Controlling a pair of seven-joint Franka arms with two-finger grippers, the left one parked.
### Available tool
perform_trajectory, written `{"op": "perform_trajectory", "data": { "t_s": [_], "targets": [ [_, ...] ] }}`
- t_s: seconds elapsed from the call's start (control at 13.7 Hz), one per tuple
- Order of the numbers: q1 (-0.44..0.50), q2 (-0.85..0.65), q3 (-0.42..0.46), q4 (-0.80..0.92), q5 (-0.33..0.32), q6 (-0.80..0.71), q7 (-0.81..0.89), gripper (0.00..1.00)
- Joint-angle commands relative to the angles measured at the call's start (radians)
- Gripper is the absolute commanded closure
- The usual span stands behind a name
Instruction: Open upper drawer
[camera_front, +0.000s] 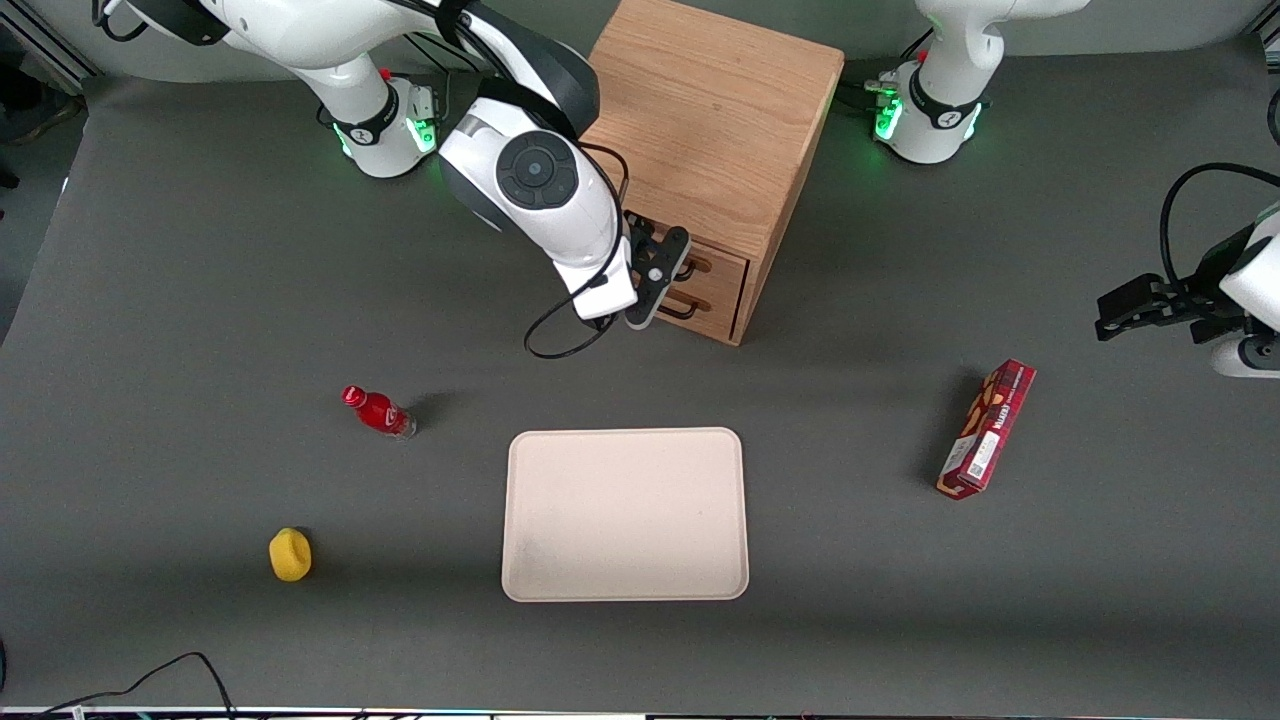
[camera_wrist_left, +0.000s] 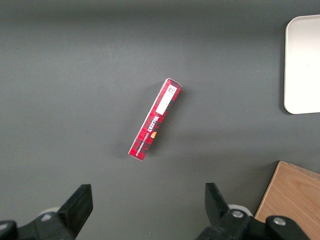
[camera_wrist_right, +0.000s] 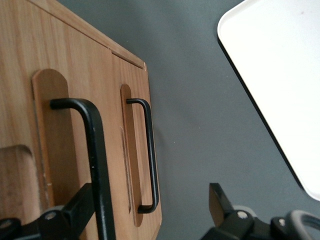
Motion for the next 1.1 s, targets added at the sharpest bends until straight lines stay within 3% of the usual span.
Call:
{"op": "perform_trajectory", "data": {
  "t_s": [0.0, 1.02],
  "targets": [
    [-0.018, 0.001, -0.004, -0.007, -0.018, 0.030, -0.081, 0.00],
    [-0.019, 0.015, -0.192, 0.094, -0.021, 0.090, -0.204, 0.00]
  ]
}}
